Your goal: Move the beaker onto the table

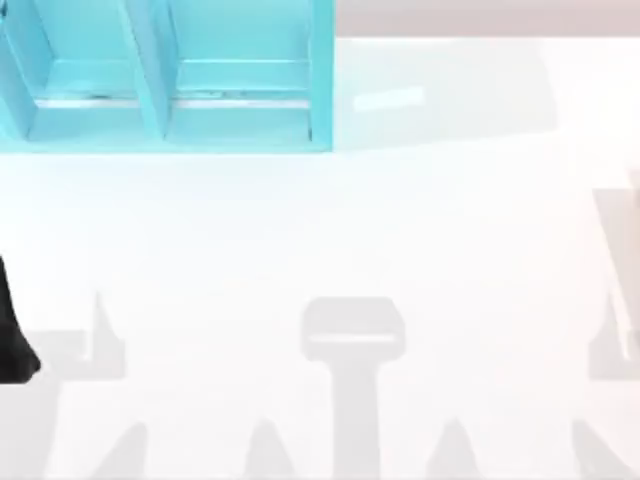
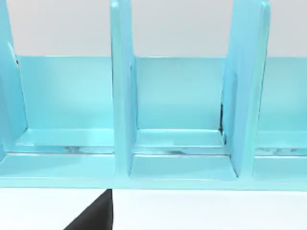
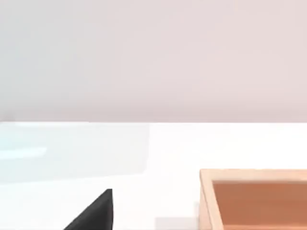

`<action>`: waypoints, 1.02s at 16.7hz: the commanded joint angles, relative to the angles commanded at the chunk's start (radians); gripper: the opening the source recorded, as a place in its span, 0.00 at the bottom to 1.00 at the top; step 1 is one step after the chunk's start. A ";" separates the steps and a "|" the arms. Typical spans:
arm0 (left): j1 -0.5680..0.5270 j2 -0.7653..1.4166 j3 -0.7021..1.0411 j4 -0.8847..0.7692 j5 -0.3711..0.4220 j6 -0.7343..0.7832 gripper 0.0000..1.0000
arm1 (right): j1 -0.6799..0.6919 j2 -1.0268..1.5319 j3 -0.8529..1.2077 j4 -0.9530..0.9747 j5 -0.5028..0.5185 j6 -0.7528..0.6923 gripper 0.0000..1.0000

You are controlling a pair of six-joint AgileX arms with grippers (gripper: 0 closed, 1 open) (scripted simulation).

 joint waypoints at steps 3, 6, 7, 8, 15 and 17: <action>0.000 0.000 0.000 0.000 0.000 0.000 1.00 | -0.006 0.011 0.012 -0.011 0.001 -0.005 1.00; 0.000 0.000 0.000 0.000 0.000 0.000 1.00 | -0.054 0.105 0.107 -0.097 0.008 -0.047 1.00; 0.000 0.000 0.000 0.000 0.000 0.000 1.00 | -0.078 0.158 0.160 -0.142 0.010 -0.068 1.00; 0.000 0.000 0.000 0.000 0.000 0.000 1.00 | -0.105 0.220 0.222 -0.195 0.011 -0.093 1.00; 0.000 0.000 0.000 0.000 0.000 0.000 1.00 | -0.328 0.895 0.784 -0.682 -0.001 -0.316 1.00; 0.000 0.000 0.000 0.000 0.000 0.000 1.00 | -0.391 1.113 0.947 -0.829 -0.007 -0.382 1.00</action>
